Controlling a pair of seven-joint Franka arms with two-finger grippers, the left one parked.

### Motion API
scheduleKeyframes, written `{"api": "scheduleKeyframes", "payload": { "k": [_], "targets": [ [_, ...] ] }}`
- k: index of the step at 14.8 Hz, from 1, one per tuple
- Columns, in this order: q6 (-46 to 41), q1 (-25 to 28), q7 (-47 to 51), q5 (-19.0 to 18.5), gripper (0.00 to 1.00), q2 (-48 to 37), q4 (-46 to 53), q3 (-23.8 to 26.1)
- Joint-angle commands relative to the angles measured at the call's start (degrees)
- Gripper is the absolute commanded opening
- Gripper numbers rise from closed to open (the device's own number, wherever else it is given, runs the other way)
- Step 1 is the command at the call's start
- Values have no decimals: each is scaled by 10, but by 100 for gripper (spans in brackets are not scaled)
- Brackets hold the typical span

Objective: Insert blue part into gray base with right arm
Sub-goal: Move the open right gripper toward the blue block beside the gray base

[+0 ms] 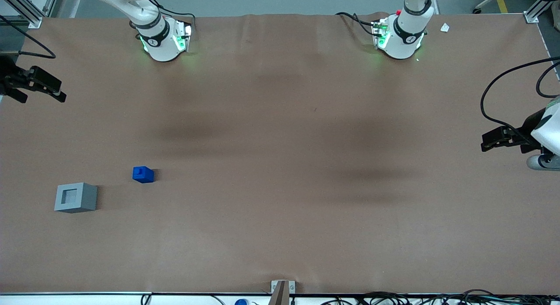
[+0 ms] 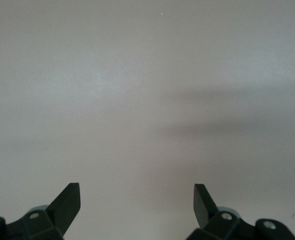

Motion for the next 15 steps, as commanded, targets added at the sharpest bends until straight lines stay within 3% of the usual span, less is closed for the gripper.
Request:
{"api": "scheduleKeyframes", "payload": {
  "k": [1, 15],
  "targets": [
    [-3, -1, 1, 4, 100, -7, -9, 4],
    [31, -2, 1, -4, 100, 41, -15, 3]
  ]
}}
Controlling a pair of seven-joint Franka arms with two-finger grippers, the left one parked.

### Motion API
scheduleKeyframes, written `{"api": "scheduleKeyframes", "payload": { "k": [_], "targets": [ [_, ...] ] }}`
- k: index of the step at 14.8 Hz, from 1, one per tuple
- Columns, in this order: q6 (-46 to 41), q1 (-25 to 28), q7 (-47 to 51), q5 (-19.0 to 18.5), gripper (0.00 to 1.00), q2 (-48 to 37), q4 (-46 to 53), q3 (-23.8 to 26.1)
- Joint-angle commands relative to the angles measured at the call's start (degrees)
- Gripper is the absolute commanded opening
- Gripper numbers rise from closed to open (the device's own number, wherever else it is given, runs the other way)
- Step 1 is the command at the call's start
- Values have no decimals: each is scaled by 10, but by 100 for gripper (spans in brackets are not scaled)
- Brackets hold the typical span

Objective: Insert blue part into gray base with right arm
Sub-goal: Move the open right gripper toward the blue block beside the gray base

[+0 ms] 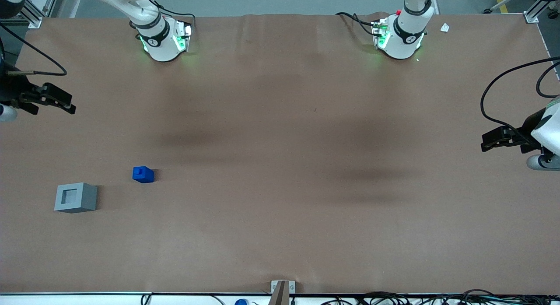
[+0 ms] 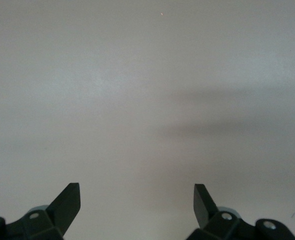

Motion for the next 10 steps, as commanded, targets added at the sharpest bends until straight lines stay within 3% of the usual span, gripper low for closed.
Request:
{"api": "scheduleKeyframes", "payload": {
  "k": [1, 10],
  "targets": [
    [10, -2, 0, -4, 100, 3, -9, 2],
    [32, 0, 5, -3, 100, 30, -14, 2]
  ]
}}
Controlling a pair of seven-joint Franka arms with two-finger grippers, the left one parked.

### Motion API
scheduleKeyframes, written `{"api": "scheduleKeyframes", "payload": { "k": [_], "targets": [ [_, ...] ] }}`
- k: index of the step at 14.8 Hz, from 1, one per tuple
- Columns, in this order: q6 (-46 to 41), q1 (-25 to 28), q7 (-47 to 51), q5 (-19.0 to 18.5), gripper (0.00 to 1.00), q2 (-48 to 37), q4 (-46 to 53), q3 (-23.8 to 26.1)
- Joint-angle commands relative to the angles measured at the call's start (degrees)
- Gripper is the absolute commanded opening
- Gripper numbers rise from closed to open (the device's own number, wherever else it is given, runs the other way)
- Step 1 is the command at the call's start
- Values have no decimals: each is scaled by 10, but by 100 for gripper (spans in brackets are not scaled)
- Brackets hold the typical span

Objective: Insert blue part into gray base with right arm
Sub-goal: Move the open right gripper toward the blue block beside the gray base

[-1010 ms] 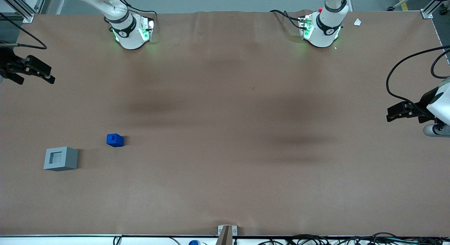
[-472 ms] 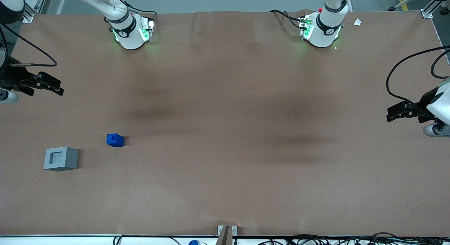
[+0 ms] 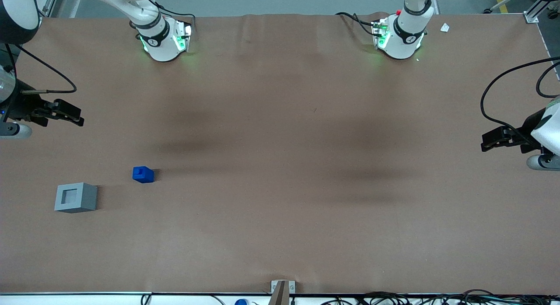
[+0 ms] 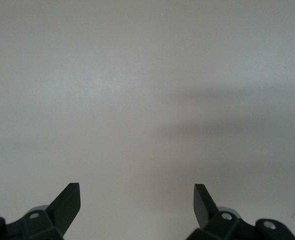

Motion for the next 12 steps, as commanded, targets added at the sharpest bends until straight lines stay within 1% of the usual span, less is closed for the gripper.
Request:
{"api": "scheduleKeyframes", "payload": {
  "k": [1, 7, 12],
  "targets": [
    [13, 1, 6, -3, 100, 10, -8, 2],
    [61, -3, 0, -3, 100, 38, -18, 2],
    [154, -8, 0, -3, 98, 56, -83, 2]
  ]
}}
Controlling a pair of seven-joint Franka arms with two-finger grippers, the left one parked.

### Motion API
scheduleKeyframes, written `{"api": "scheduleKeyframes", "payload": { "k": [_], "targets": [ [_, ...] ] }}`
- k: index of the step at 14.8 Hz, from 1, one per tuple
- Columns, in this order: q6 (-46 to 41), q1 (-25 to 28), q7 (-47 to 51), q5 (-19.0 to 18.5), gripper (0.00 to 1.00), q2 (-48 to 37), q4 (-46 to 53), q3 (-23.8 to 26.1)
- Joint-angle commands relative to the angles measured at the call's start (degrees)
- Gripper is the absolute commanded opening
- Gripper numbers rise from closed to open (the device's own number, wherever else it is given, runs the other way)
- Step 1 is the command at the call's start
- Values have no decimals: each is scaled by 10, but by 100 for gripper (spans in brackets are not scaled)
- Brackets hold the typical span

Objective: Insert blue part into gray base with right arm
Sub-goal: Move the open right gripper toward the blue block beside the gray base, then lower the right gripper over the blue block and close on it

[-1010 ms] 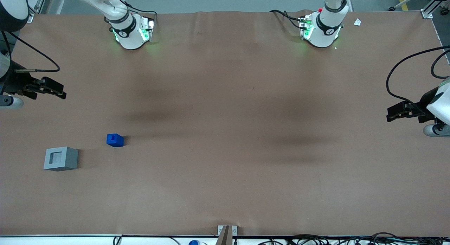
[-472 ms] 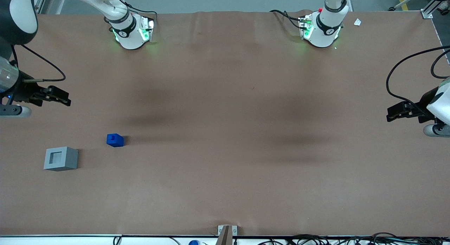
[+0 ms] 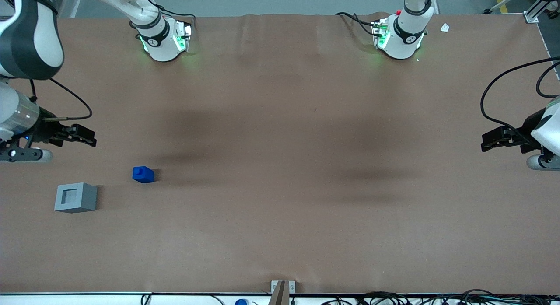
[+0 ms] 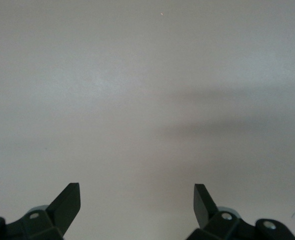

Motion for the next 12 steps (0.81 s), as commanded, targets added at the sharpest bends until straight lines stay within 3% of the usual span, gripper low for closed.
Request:
{"api": "scheduleKeyframes", "payload": {
  "k": [1, 12],
  "targets": [
    [54, -9, 0, -3, 97, 5, -45, 3],
    [310, -13, -11, -3, 84, 82, -185, 41]
  ]
}}
